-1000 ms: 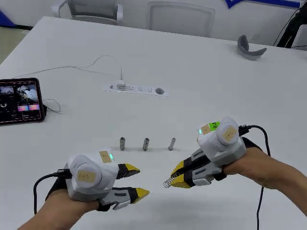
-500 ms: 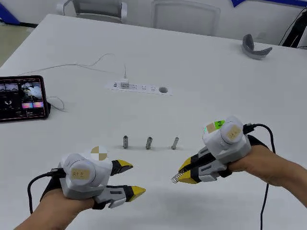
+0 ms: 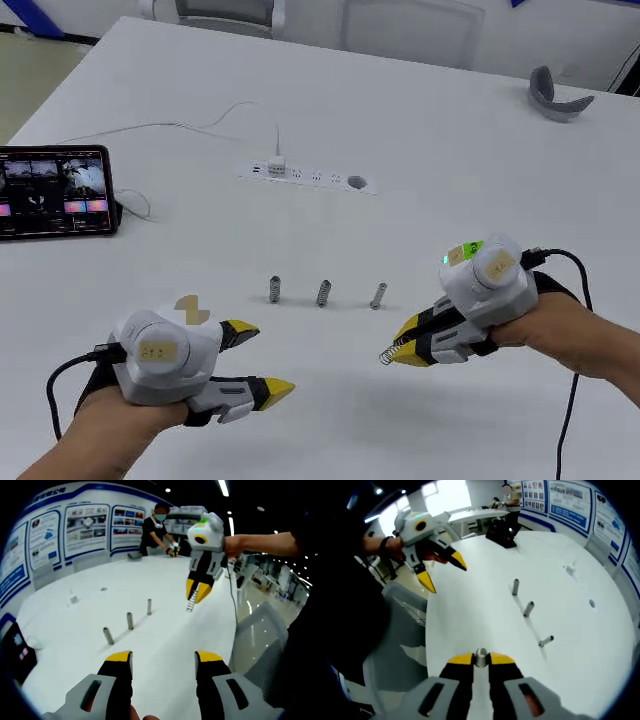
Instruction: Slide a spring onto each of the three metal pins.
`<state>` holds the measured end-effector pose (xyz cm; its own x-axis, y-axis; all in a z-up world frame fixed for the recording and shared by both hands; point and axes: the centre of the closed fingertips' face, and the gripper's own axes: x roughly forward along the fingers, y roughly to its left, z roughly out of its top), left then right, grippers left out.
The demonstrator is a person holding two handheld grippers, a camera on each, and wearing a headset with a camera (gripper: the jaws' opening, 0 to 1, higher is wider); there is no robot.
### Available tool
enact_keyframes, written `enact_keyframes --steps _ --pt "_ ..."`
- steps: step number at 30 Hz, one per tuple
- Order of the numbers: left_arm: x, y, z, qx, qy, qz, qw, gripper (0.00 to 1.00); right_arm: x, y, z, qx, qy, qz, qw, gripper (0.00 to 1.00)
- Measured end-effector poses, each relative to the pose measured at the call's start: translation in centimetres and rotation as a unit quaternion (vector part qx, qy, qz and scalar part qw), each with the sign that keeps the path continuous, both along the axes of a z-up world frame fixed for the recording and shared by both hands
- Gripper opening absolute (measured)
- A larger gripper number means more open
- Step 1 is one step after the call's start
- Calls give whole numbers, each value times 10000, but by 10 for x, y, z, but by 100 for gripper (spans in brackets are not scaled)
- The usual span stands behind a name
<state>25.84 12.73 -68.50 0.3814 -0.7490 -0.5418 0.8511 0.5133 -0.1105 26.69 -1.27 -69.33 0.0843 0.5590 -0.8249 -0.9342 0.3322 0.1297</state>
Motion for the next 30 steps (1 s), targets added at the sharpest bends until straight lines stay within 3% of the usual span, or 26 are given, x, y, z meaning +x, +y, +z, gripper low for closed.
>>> enact_keyframes --steps 5,9,17,30 --pt "3 9 -3 23 44 193 9998 54 13 -5 -3 -98 -123 79 9998 12" --pt "7 16 -4 6 81 371 9993 56 24 -13 -11 -287 -131 -31 9995 12" --pt "12 27 -2 -22 108 628 9980 60 40 -23 -18 -384 -142 -102 9991 12" --pt "9 40 -2 20 179 872 9960 67 76 -37 -23 -432 -243 -222 9985 12"
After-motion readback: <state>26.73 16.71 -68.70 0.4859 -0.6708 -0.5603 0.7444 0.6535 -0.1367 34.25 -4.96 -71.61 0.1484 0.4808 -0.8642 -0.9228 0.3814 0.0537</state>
